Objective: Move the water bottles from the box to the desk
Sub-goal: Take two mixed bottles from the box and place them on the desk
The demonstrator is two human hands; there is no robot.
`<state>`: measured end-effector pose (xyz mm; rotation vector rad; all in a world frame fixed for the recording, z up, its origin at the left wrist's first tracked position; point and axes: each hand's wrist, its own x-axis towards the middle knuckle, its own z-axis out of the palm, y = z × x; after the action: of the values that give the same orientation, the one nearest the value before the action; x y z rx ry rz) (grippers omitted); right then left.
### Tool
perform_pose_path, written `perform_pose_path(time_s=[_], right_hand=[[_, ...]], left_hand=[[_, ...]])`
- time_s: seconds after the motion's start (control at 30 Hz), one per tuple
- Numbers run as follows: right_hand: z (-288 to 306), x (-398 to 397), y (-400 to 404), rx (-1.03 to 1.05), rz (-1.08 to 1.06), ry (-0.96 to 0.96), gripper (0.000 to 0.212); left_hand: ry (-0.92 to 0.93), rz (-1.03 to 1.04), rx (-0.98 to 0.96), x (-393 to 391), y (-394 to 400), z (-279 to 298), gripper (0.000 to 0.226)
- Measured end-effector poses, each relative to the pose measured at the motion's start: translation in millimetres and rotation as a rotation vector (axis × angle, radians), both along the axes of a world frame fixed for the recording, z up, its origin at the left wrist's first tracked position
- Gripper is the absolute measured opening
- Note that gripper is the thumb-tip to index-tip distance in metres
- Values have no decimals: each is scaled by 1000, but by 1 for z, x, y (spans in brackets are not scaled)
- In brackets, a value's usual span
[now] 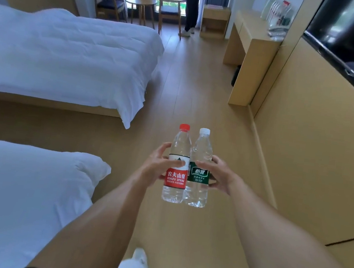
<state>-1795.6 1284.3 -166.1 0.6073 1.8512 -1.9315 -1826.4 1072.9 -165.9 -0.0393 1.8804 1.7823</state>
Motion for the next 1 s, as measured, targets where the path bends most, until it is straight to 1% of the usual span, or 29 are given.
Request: perform_pose_path(time_s=[0.17, 0.3, 0.4, 0.57, 0.77, 1.0], right_hand=[[-4, -73, -2, 22, 12, -21, 48], [-5, -147, -3, 52, 10, -29, 51], [1, -208, -8, 73, -17, -32, 51], [11, -286, -16, 72, -65, -34, 52], [10, -360, -5, 70, -108, -35, 51], [-6, -451, 27, 61, -101, -17, 52]], left_hand=[[-12, 11, 8, -75, -1, -12, 66], [-16, -5, 40, -154, -2, -23, 67], [-14, -33, 46, -221, -5, -22, 66], [-16, -80, 33, -313, -9, -12, 64], [-18, -112, 22, -394, 1, -12, 66], [-7, -126, -6, -484, 32, -23, 70]])
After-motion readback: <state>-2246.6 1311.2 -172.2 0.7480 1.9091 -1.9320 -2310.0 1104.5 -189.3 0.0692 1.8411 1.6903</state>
